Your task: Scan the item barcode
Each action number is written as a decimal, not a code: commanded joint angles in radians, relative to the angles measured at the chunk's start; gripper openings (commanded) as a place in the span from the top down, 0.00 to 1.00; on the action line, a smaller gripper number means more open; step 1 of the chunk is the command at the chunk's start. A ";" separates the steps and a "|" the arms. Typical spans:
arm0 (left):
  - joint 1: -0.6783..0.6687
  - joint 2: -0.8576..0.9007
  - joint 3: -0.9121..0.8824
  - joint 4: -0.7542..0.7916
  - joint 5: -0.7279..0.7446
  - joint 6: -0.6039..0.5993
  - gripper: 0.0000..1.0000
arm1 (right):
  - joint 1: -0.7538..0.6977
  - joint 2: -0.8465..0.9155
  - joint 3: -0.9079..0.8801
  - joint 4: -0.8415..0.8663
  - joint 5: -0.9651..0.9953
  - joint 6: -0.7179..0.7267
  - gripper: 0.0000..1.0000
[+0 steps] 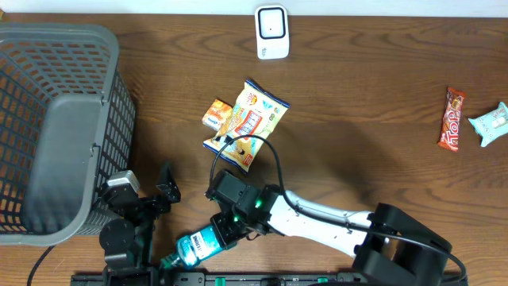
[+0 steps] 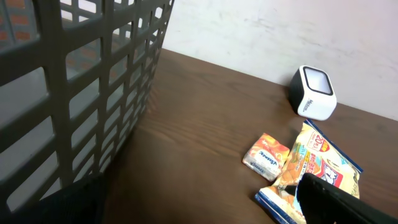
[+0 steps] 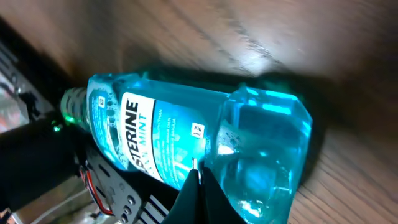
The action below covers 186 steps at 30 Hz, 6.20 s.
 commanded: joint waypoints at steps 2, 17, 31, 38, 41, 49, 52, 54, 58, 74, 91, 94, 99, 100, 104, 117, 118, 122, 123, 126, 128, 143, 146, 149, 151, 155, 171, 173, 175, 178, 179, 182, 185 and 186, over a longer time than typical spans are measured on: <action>-0.002 -0.001 -0.024 -0.010 -0.006 0.002 0.02 | -0.062 0.031 -0.031 -0.061 0.145 0.050 0.99; -0.002 -0.001 -0.024 -0.010 -0.006 0.002 0.02 | -0.311 -0.040 -0.031 -0.259 0.406 0.027 0.99; -0.002 -0.001 -0.024 -0.010 -0.006 0.002 0.02 | -0.360 -0.355 -0.017 -0.283 0.210 -0.568 0.15; -0.002 -0.001 -0.024 -0.010 -0.006 0.002 0.02 | -0.235 -0.332 -0.058 -0.246 0.066 -0.896 0.01; -0.002 -0.001 -0.024 -0.010 -0.006 0.002 0.02 | -0.169 -0.290 -0.068 -0.214 0.069 -0.968 0.01; -0.002 -0.001 -0.024 -0.010 -0.006 0.002 0.02 | -0.054 -0.200 -0.068 -0.173 0.139 -1.037 0.01; -0.002 -0.001 -0.024 -0.010 -0.006 0.002 0.02 | -0.033 -0.158 -0.068 -0.146 0.141 -1.048 0.01; -0.002 -0.001 -0.024 -0.010 -0.006 0.002 0.02 | -0.021 -0.123 -0.068 -0.119 0.143 -1.048 0.01; -0.002 -0.001 -0.024 -0.010 -0.006 0.002 0.02 | -0.008 -0.076 -0.062 -0.092 0.154 -1.051 0.01; -0.002 -0.001 -0.024 -0.010 -0.006 0.002 0.02 | -0.006 -0.021 -0.049 -0.069 0.230 -0.986 0.03; -0.002 -0.001 -0.024 -0.010 -0.006 0.002 0.02 | -0.033 -0.024 -0.017 -0.079 0.261 -0.892 0.74; -0.002 -0.001 -0.024 -0.010 -0.006 0.002 0.02 | -0.065 -0.043 0.006 -0.088 0.260 -0.866 0.83; -0.002 -0.001 -0.024 -0.010 -0.006 0.002 0.02 | -0.127 -0.091 0.022 -0.077 0.258 -0.856 0.35; -0.002 -0.001 -0.024 -0.010 -0.006 0.002 0.02 | -0.132 -0.091 0.022 -0.085 0.266 -0.857 0.27; -0.002 -0.001 -0.024 -0.010 -0.006 0.002 0.02 | -0.130 -0.090 0.021 -0.143 0.294 -0.864 0.12; -0.002 -0.001 -0.024 -0.010 -0.006 0.002 0.02 | -0.193 -0.145 0.068 -0.062 -0.018 -0.383 0.99; -0.002 -0.001 -0.024 -0.010 -0.006 0.002 0.02 | -0.191 -0.147 0.068 -0.043 -0.038 -0.328 0.99; -0.002 -0.001 -0.024 -0.010 -0.006 0.002 0.02 | -0.158 -0.119 0.067 -0.007 -0.039 -0.204 0.99; -0.002 -0.001 -0.024 -0.010 -0.006 0.002 0.02 | -0.148 -0.106 0.067 0.001 -0.038 -0.176 0.99; -0.002 -0.001 -0.024 -0.010 -0.006 0.002 0.02 | -0.106 -0.063 0.067 0.038 -0.039 -0.100 0.99; -0.002 -0.001 -0.024 -0.010 -0.006 0.002 0.02 | -0.080 -0.037 0.067 0.056 -0.038 -0.050 0.99; -0.002 -0.001 -0.024 -0.010 -0.006 0.002 0.02 | 0.000 0.018 0.067 0.000 0.093 0.084 0.99; -0.002 -0.001 -0.024 -0.010 -0.006 0.002 0.02 | -0.002 0.071 0.067 0.000 0.092 0.102 0.99; -0.002 -0.001 -0.024 -0.010 -0.006 0.002 0.02 | -0.002 0.120 0.067 0.002 0.081 0.135 0.99; -0.002 -0.001 -0.024 -0.010 -0.006 0.002 0.02 | -0.003 0.128 0.067 0.000 0.082 0.138 0.99; -0.002 -0.001 -0.024 -0.010 -0.006 0.002 0.02 | -0.015 0.126 0.068 -0.042 0.145 0.140 0.99; -0.002 -0.001 -0.024 -0.010 -0.006 0.002 0.02 | -0.252 0.077 0.070 -0.278 0.300 -0.002 0.99; -0.002 -0.001 -0.024 -0.010 -0.006 0.002 0.02 | -0.254 0.056 0.076 -0.277 0.283 -0.054 0.99; -0.002 -0.001 -0.024 -0.010 -0.006 0.002 0.02 | -0.255 0.023 0.082 -0.266 0.242 -0.062 0.99; -0.002 -0.001 -0.024 -0.010 -0.006 0.002 0.02 | -0.257 -0.055 0.082 -0.192 0.131 -0.069 0.99; -0.002 -0.001 -0.024 -0.010 -0.006 0.002 0.02 | -0.256 -0.088 0.082 -0.142 0.078 -0.072 0.99; -0.002 -0.001 -0.024 -0.010 -0.006 0.002 0.02 | -0.242 -0.112 0.081 0.003 -0.028 -0.093 0.99; -0.002 -0.001 -0.024 -0.010 -0.006 0.002 0.02 | -0.232 -0.077 0.080 0.042 -0.032 -0.081 0.99; -0.002 -0.001 -0.024 -0.010 -0.006 0.002 0.02 | -0.227 -0.058 0.080 0.057 -0.045 -0.079 0.99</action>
